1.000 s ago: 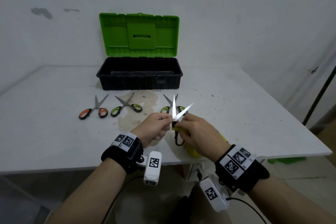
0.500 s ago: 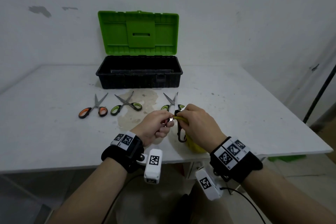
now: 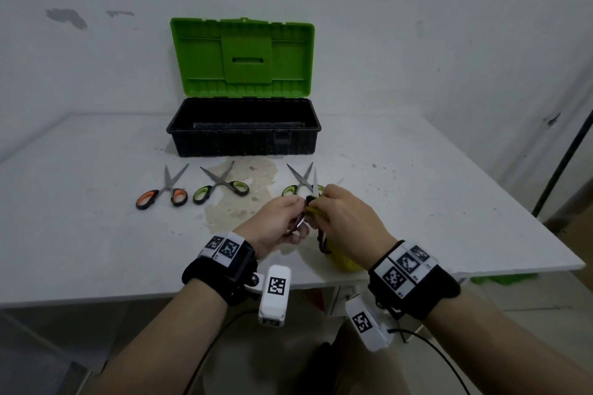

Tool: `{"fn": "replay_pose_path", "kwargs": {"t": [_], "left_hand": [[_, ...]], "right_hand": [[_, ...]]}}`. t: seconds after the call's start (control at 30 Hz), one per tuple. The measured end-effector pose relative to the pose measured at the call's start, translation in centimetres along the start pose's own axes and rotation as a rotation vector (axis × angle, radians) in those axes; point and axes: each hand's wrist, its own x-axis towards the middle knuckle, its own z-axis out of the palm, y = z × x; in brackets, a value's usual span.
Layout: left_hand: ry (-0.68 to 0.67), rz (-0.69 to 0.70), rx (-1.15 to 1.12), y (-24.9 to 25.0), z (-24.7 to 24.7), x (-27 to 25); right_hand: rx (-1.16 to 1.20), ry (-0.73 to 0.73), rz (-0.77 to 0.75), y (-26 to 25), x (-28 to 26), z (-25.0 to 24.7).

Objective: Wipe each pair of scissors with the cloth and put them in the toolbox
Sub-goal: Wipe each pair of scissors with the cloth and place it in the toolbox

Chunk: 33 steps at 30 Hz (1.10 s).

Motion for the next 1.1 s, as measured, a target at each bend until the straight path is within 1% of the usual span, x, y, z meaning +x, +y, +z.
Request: {"fn": "replay_pose_path", "kwargs": {"t": [0.07, 0.13, 0.17, 0.3, 0.43, 0.53, 0.7, 0.83, 1.03, 1.1], "left_hand": [[0.016, -0.010, 0.067, 0.0, 0.1, -0.1], [0.005, -0.011, 0.081, -0.2, 0.0, -0.2], [0.004, -0.010, 0.067, -0.3, -0.1, -0.3], [0.026, 0.013, 0.018, -0.5, -0.4, 0.1], [0.028, 0.044, 0.038, -0.2, -0.2, 0.4], [0.033, 0.047, -0.020, -0.1, -0.1, 0.5], [0.090, 0.039, -0.217, 0.1, -0.2, 0.8], [0.026, 0.045, -0.209, 0.2, -0.4, 0.8], [-0.008, 0.043, -0.170, -0.5, -0.9, 1.0], [-0.031, 0.039, -0.195, -0.7, -1.1, 1.2]], "right_hand": [[-0.016, -0.037, -0.047, -0.2, -0.3, 0.4], [-0.007, -0.065, -0.059, 0.0, -0.4, 0.1], [0.006, -0.060, -0.051, 0.2, -0.4, -0.2], [0.060, 0.047, 0.028, 1.1, -0.2, -1.1], [0.094, 0.021, 0.053, 1.1, -0.5, -0.3], [0.143, 0.065, 0.071, 1.4, -0.6, -0.1], [0.241, 0.111, 0.098, 1.4, -0.5, 0.0], [0.276, 0.136, 0.107, 1.5, -0.4, 0.0], [0.330, 0.149, 0.087, 1.1, -0.5, 0.0], [0.352, 0.152, 0.084, 1.2, -0.4, 0.0]]}}
